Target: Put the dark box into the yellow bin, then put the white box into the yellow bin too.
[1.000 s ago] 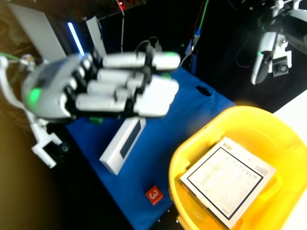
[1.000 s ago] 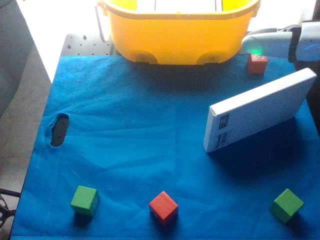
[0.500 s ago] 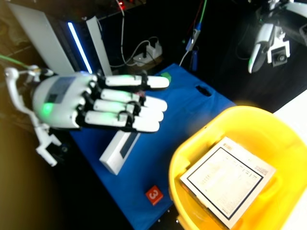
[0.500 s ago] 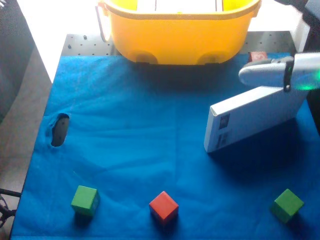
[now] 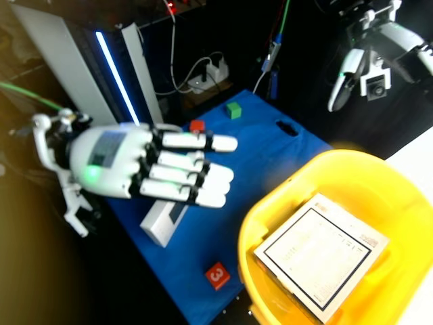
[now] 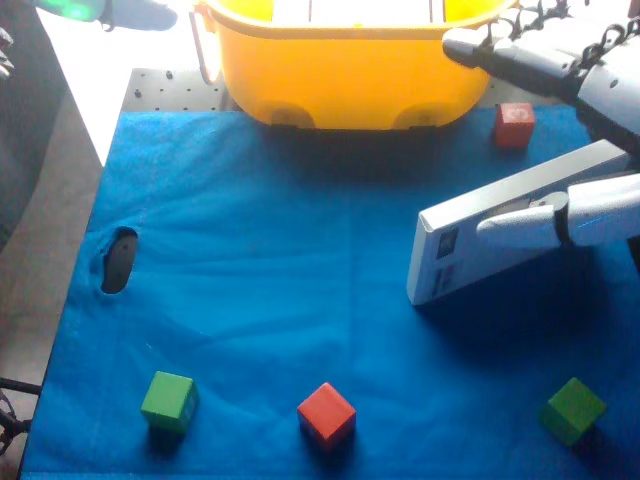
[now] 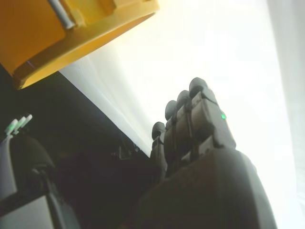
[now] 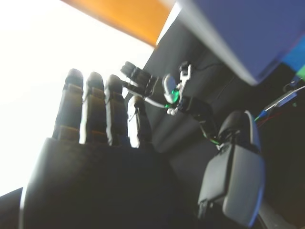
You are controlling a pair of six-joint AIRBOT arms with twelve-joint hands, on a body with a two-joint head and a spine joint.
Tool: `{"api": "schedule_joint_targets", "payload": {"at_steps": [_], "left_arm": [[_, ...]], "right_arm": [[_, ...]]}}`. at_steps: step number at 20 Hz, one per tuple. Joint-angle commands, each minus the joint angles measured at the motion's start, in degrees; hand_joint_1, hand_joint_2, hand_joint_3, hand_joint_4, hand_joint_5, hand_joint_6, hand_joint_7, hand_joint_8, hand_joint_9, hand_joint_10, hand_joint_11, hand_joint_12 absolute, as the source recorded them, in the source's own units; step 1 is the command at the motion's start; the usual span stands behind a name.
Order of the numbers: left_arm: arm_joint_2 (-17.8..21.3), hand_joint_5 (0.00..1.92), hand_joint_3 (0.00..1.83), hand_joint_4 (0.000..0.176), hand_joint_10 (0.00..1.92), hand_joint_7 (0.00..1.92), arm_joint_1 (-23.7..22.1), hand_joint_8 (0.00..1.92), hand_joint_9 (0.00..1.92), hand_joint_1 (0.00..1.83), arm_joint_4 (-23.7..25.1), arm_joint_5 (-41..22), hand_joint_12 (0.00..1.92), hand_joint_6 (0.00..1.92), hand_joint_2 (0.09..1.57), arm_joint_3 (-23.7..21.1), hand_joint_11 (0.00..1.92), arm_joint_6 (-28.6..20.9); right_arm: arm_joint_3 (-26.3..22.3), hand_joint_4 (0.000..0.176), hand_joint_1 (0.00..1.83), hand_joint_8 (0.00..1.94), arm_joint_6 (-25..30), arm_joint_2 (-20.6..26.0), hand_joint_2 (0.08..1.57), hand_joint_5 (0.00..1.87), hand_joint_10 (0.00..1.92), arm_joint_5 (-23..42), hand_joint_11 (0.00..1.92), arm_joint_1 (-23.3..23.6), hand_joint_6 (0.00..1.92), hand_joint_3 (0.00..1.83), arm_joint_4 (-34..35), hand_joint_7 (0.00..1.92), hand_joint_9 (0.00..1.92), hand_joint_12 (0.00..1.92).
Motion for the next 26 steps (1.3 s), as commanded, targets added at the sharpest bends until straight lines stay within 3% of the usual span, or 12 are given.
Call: {"api": "schedule_joint_targets", "payload": {"at_steps": [1,4,7,10,12,16,18,19,21,23,24,26], "left_arm": [[0.7,0.16,0.00,0.133,0.00,0.21,0.2,0.00,0.17,1.04,-3.7,-7.6,0.00,0.00,0.76,-0.3,0.10,-0.3],[2.3,0.13,0.01,0.169,0.00,0.14,2.7,0.00,0.11,0.99,-6.8,-9.8,0.00,0.00,0.77,-2.1,0.07,0.9],[4.1,0.09,0.00,0.176,0.01,0.09,4.7,0.01,0.06,0.92,-9.5,-11.8,0.01,0.01,0.83,-4.4,0.03,3.1],[5.7,0.15,0.00,0.164,0.02,0.15,5.8,0.02,0.10,0.94,-11.0,-13.5,0.03,0.01,0.80,-6.2,0.08,4.2],[7.7,0.15,0.00,0.110,0.02,0.19,6.6,0.01,0.18,0.94,-12.5,-14.6,0.07,0.00,0.77,-8.2,0.15,6.3],[8.7,0.15,0.00,0.125,0.01,0.19,7.2,0.00,0.16,0.94,-13.7,-15.9,0.06,0.00,0.77,-9.1,0.13,6.3],[8.7,0.15,0.01,0.130,0.00,0.17,7.8,0.00,0.14,0.95,-14.7,-16.6,0.06,0.00,0.79,-9.2,0.12,6.4],[8.7,0.15,0.01,0.138,0.00,0.17,8.0,0.00,0.13,0.96,-15.2,-16.9,0.06,0.00,0.80,-9.2,0.11,6.4],[8.7,0.13,0.02,0.158,0.00,0.14,8.1,0.00,0.14,0.92,-15.2,-17.0,0.06,0.01,0.82,-9.3,0.11,6.4],[8.7,0.15,0.01,0.152,0.01,0.14,8.2,0.00,0.15,0.90,-15.3,-17.2,0.07,0.01,0.82,-9.4,0.13,6.5],[8.7,0.17,0.00,0.154,0.01,0.16,8.2,0.01,0.16,0.91,-15.4,-17.3,0.07,0.02,0.80,-9.5,0.14,6.5],[8.7,0.17,0.01,0.148,0.02,0.17,8.3,0.01,0.19,0.91,-15.4,-17.4,0.08,0.01,0.81,-9.5,0.16,6.5]], "right_arm": [[0.3,0.176,0.51,0.01,0.3,-0.4,0.75,0.12,0.01,5.9,0.03,0.3,0.01,0.00,-0.2,0.22,0.14,0.01],[1.0,0.176,0.46,0.01,0.3,-1.8,0.73,0.11,0.02,4.6,0.10,0.3,0.00,0.00,-0.6,0.23,0.18,0.05],[2.3,0.165,0.47,0.00,1.3,-3.6,0.75,0.09,0.01,2.1,0.13,0.3,0.00,0.00,-2.0,0.23,0.17,0.06],[3.3,0.141,0.52,0.00,2.0,-5.1,0.76,0.10,0.00,0.9,0.06,0.3,0.01,0.01,-2.5,0.19,0.15,0.03],[4.3,0.158,0.50,0.00,2.0,-6.4,0.73,0.10,0.00,-0.5,0.02,0.3,0.00,0.00,-2.9,0.18,0.09,0.01],[5.1,0.120,0.55,0.01,2.0,-7.3,0.74,0.11,0.01,-2.1,0.06,0.3,0.01,0.00,-2.9,0.20,0.12,0.03],[5.7,0.130,0.57,0.00,2.0,-7.9,0.74,0.09,0.00,-3.1,0.05,0.2,0.01,0.00,-2.9,0.16,0.10,0.02],[6.0,0.105,0.58,0.00,2.0,-8.3,0.76,0.12,0.01,-3.4,0.09,0.1,0.01,0.00,-2.9,0.16,0.13,0.04],[6.3,0.099,0.61,0.00,2.0,-8.7,0.79,0.19,0.00,-3.6,0.08,0.0,0.01,0.00,-2.9,0.19,0.13,0.05],[6.5,0.064,0.65,0.00,2.0,-9.0,0.79,0.36,0.01,-3.8,0.20,-0.1,0.00,0.00,-2.8,0.35,0.28,0.17],[6.5,0.004,0.81,0.01,2.0,-9.1,0.82,0.55,0.03,-3.8,0.35,-0.1,0.01,0.00,-2.8,0.58,0.53,0.30],[6.7,0.000,1.16,0.02,2.0,-9.3,0.91,0.85,0.06,-3.8,0.54,-0.3,0.02,0.00,-2.8,0.93,0.94,0.95]]}}
